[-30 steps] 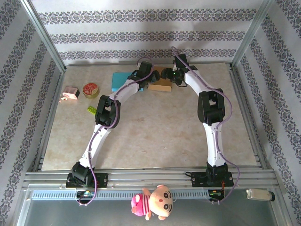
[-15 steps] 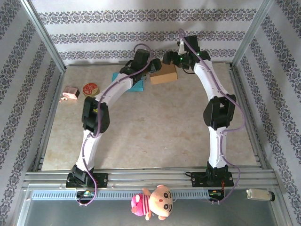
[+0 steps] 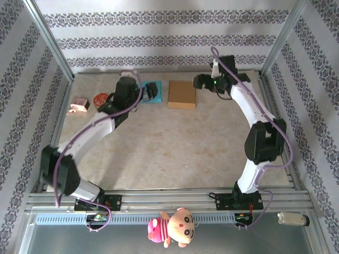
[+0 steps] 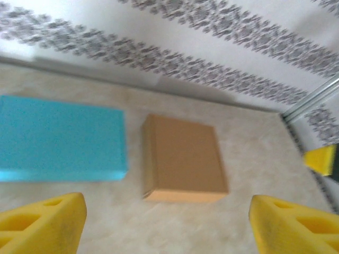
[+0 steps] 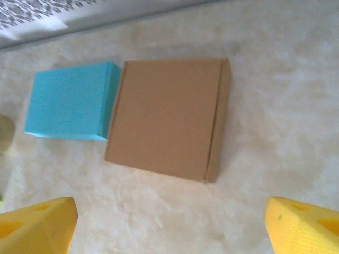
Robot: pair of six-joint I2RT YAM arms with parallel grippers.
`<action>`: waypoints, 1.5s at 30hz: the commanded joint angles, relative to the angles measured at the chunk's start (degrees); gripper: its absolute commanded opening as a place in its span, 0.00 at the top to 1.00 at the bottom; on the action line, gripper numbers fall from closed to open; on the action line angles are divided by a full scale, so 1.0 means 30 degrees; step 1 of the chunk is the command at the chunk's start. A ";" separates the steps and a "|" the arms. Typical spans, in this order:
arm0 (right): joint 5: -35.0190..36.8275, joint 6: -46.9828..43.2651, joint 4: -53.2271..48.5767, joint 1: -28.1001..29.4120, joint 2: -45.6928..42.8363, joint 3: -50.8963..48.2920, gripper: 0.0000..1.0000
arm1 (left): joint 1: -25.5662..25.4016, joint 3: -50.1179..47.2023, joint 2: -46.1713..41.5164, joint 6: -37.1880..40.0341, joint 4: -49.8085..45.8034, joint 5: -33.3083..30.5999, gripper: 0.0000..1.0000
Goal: Fold the paper box
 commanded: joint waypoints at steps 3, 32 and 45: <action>0.3167 -0.0486 0.5145 -0.0075 -0.7340 -0.7548 0.07 | 0.0393 -0.5308 -0.7050 0.4588 -0.0381 -0.3733 0.12; 0.1244 -0.5484 2.5944 -0.3952 -0.5740 -2.2388 0.02 | 0.9844 -1.6345 0.1524 0.7135 2.0970 0.0829 0.00; 0.4006 -0.5510 2.8830 -0.3104 -0.4938 -2.3575 0.02 | 0.8461 -1.5438 0.3562 0.8623 2.0896 0.0211 0.01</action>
